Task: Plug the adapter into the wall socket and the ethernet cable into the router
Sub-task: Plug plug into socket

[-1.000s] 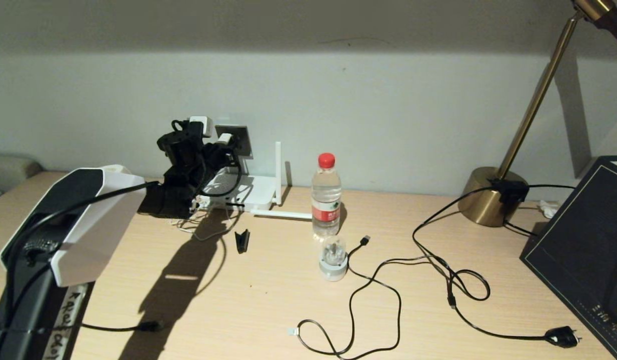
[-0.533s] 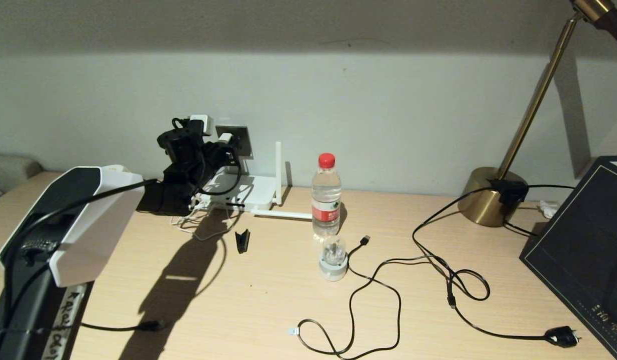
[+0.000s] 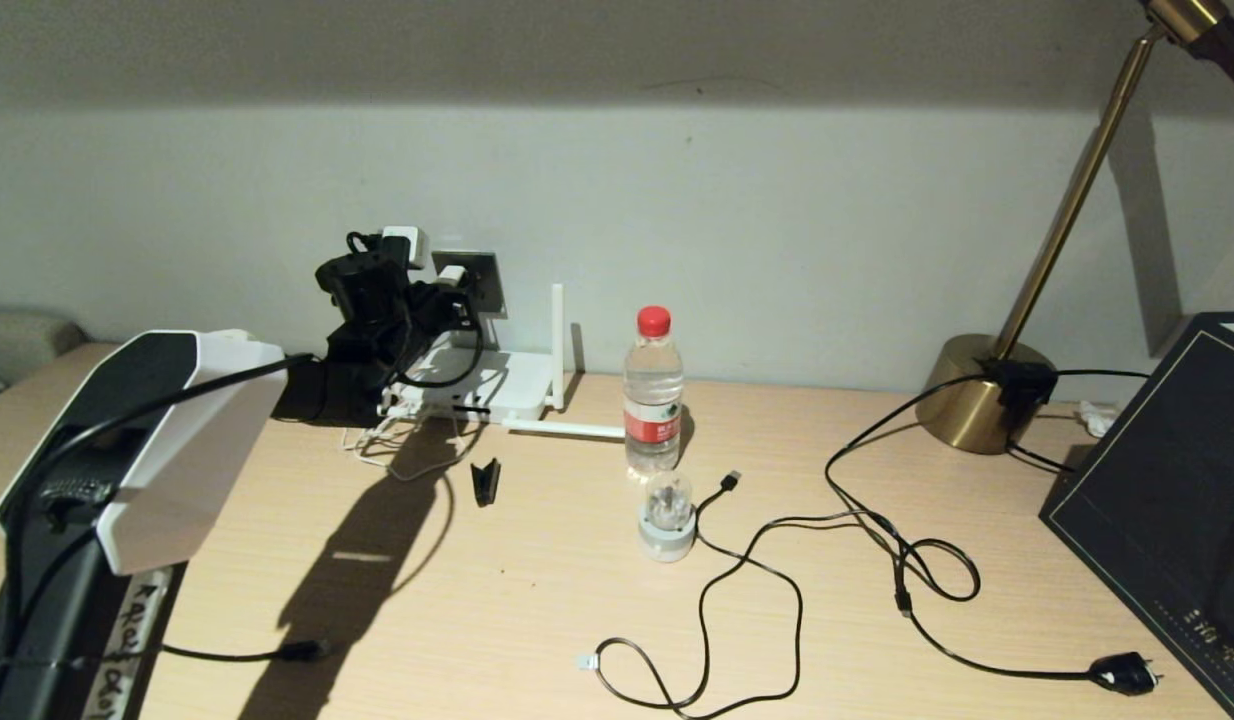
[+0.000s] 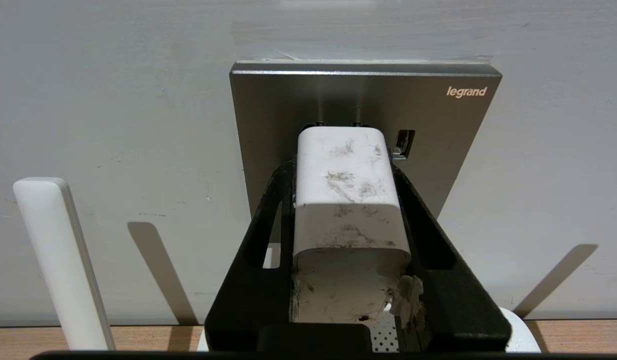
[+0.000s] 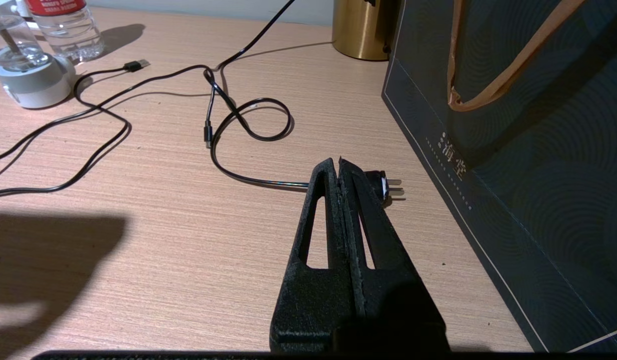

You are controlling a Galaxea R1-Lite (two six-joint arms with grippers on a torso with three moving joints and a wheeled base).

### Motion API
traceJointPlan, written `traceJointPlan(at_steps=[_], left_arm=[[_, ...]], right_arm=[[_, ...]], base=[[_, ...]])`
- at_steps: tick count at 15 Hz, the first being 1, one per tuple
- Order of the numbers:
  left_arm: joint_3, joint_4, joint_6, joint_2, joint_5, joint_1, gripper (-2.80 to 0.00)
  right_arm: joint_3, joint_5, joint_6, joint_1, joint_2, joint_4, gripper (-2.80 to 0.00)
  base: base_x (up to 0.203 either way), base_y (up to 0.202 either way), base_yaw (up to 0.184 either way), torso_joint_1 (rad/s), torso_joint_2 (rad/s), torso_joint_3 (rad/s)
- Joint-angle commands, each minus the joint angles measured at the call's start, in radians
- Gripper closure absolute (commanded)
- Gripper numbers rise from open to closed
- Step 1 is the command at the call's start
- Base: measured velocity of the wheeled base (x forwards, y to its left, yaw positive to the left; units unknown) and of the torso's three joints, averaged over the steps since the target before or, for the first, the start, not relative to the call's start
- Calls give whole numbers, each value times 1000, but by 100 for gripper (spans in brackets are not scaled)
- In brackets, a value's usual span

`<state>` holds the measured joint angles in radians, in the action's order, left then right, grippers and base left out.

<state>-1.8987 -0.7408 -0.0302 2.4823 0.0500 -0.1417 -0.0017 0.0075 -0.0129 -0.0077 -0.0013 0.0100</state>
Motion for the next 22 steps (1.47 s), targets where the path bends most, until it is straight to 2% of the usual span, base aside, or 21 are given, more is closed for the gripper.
traceJointPlan(at_steps=[1, 22], left_arm=[[-11, -6, 0, 13, 3, 1, 0], [-16, 74, 0, -28, 1, -2, 0]], right_arm=[[0, 0, 0, 0, 1, 1, 0], [0, 0, -1, 0, 1, 1, 0]], base=[[0, 0, 0, 0, 0, 0], [0, 0, 0, 0, 0, 0]])
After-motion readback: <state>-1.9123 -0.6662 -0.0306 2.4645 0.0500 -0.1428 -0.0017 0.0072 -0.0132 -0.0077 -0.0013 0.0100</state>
